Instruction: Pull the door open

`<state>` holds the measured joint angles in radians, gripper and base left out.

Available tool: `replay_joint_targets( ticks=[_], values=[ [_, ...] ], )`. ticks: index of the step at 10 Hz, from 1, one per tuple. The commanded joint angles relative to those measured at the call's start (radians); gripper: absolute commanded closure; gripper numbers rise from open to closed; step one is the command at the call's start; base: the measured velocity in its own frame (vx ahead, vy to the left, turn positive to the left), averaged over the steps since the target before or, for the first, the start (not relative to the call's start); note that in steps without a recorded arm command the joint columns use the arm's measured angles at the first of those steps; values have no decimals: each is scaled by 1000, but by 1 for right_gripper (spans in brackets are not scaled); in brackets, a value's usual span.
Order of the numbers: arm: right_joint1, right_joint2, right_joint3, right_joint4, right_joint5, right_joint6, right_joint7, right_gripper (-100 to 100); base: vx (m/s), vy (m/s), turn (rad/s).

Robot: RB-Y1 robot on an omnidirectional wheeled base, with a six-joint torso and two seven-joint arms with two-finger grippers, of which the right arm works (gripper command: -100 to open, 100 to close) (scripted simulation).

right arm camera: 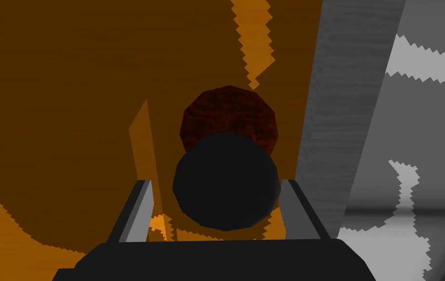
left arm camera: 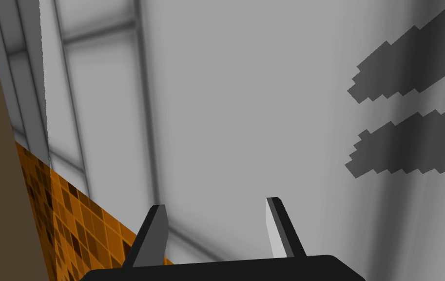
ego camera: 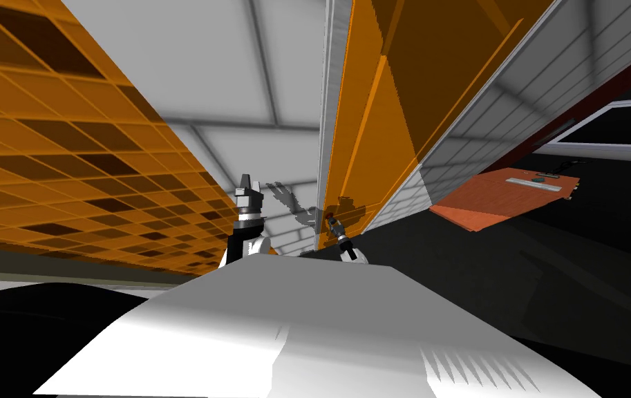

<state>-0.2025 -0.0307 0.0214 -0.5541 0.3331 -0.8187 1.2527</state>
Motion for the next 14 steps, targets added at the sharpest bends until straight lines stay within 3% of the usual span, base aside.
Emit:
replay_joint_targets(
  ticks=[1, 3, 4, 6, 7, 8, 14],
  values=[
    [42, -22, -3, -50, -10, 50, -14, 100, -8, -12, 31],
    [42, -22, -3, -64, -10, 50, -14, 100, -7, -6, -4],
    [47, -35, -14, -69, -44, 82, -22, 100, -15, -9, 46],
    [47, -35, -14, -69, -44, 82, -22, 100, -17, 4, 23],
    [54, -51, -28, -75, -86, 111, -32, 100, -16, 4, 55],
    [54, -51, -28, -84, -86, 122, -32, 100, -32, -5, 21],
    [54, -51, -28, -75, -86, 122, -32, 100, -2, -3, 3]
  ],
)
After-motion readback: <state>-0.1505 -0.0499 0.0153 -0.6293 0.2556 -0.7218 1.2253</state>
